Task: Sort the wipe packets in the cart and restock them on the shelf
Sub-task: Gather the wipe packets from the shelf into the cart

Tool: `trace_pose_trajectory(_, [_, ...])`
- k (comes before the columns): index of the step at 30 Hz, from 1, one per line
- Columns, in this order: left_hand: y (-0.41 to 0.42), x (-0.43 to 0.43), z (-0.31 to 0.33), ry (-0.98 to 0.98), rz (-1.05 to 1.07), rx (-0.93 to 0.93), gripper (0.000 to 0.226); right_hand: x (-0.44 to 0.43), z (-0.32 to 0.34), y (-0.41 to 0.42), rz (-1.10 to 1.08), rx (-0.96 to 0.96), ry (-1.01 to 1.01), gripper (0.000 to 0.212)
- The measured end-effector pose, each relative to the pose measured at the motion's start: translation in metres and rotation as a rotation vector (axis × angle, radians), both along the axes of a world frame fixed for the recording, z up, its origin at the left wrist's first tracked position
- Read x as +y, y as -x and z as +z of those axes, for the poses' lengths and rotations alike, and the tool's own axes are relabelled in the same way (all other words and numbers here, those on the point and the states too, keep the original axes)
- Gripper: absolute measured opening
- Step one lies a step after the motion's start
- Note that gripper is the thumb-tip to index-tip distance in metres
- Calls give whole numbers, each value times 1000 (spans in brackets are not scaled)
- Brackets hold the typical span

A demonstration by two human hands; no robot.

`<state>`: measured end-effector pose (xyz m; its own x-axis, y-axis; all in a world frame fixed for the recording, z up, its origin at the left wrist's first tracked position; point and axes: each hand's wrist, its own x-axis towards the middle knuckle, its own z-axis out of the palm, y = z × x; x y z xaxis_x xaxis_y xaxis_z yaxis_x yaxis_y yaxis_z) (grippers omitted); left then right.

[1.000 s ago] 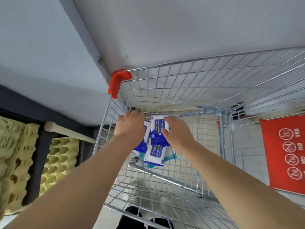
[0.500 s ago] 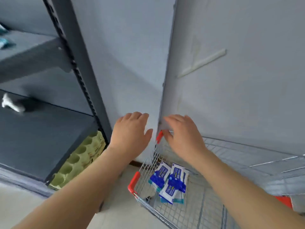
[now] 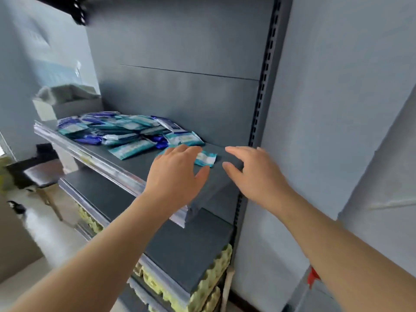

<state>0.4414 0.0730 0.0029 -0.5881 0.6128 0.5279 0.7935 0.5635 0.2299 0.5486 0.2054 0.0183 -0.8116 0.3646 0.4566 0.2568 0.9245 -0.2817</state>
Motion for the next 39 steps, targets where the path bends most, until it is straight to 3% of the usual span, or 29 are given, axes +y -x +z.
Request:
trace_pose_trajectory(7, [135,-61,10,136,85,-109,44,-41,-5,126,-98,-158,177,51])
trace_pose_trajectory(15, [248,-45,-20,282,97,-370,59,-11,-34,211,-161,-480,279,74])
trace_pose_trajectory(18, [269,-31,-29,335,76,-367,49,2,-38,227,-140,-514,242,75])
trace_pose_trajectory(23, [285,-12,-40,225,32,-324,40,26,-46,238,-140,-439,265,68])
trace_pose_trajectory(27, [294,-5,-42,299,42,-434,37,36,-45,238,-137,-444,367,75])
trace_pose_trajectory(30, [299,2,-38,301,-6,-491,37,42,-39,237,-70,-444,462,66])
trace_pose_trajectory(33, [299,9,-34,226,-37,-595,72,43,-38,237,-71,-411,452,67])
trace_pose_trajectory(35, [299,11,-31,203,-12,-619,83,42,-38,239,-154,-417,454,68])
trace_pose_trajectory(39, [308,14,-24,56,12,-662,57,42,-29,242,-258,-360,581,33])
